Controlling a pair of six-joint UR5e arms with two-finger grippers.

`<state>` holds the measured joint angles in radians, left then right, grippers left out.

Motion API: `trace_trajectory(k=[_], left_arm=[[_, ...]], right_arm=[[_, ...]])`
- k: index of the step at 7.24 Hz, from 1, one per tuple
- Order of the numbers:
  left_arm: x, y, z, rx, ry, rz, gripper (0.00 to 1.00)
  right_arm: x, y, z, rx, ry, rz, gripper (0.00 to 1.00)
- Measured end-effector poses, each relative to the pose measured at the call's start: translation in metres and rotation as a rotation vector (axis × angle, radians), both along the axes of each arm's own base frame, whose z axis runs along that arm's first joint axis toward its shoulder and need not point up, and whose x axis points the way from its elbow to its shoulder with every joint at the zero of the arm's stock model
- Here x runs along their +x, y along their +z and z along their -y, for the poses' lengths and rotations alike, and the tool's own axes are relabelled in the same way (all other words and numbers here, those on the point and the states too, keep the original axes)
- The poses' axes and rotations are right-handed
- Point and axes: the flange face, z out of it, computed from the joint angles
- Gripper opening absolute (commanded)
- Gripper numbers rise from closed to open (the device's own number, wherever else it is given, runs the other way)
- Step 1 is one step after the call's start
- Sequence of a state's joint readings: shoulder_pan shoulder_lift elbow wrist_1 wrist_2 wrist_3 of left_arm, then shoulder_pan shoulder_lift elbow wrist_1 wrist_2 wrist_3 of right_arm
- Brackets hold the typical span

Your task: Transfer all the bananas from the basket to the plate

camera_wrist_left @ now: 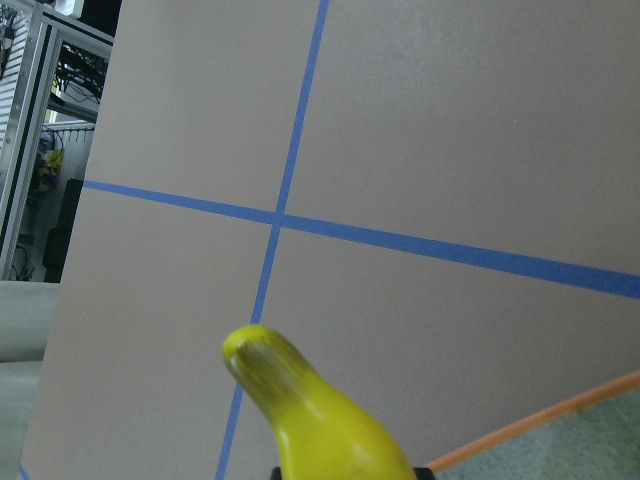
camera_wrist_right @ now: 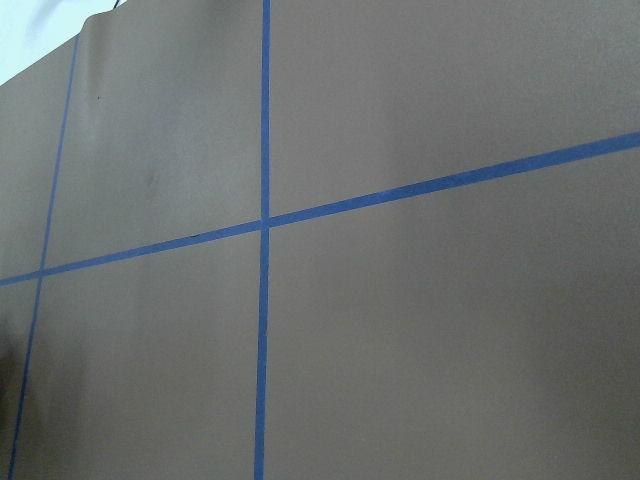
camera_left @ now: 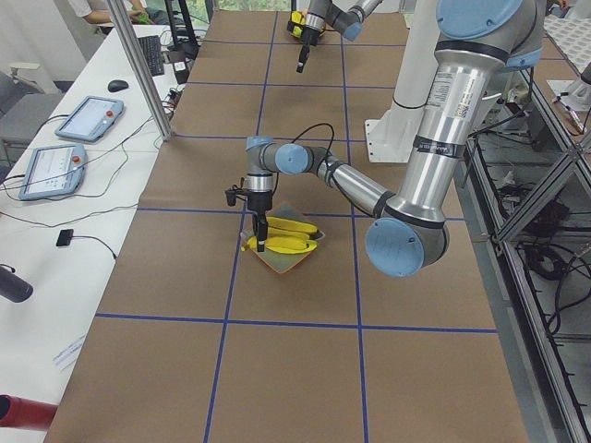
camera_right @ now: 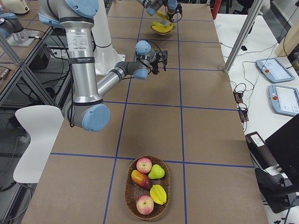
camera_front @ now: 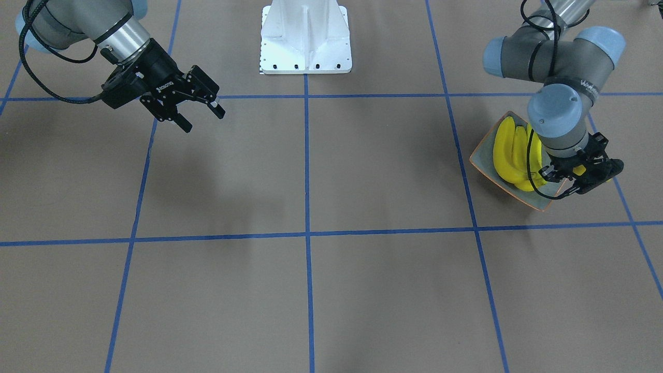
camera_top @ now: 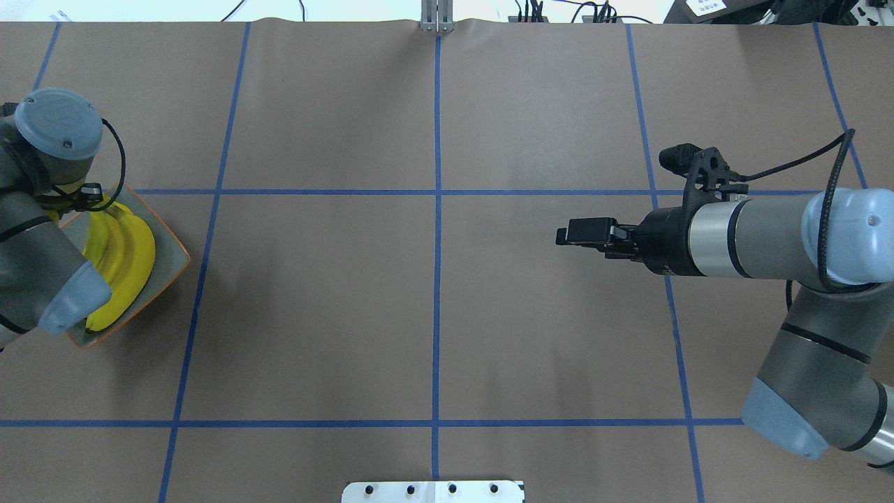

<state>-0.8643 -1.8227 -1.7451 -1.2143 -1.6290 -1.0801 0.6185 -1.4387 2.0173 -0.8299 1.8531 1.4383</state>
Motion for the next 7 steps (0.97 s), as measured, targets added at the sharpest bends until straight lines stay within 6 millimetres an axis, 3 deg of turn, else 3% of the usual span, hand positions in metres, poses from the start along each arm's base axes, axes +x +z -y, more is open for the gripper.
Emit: trace_trajectory(k=[2, 4, 5, 6, 7], left_arm=[[-0.002, 0.020, -0.004, 0.014, -0.042, -0.017, 0.00], [0.001, 0.025, -0.003, 0.023, -0.042, -0.032, 0.04], [0.001, 0.025, -0.004, 0.025, -0.037, -0.037, 0.79], [0.001, 0.025, -0.004, 0.024, -0.028, -0.043, 1.00], [0.001, 0.024, -0.004, 0.026, -0.015, -0.047, 1.00]], right_arm=[[0.001, -0.002, 0.000, 0.002, 0.001, 0.004, 1.00], [0.001, -0.003, -0.001, 0.004, 0.000, 0.005, 1.00], [0.000, -0.003, -0.002, 0.004, -0.001, 0.006, 1.00], [0.000, -0.003, -0.002, 0.004, -0.001, 0.006, 1.00], [0.000, -0.003, -0.002, 0.004, -0.001, 0.006, 1.00]])
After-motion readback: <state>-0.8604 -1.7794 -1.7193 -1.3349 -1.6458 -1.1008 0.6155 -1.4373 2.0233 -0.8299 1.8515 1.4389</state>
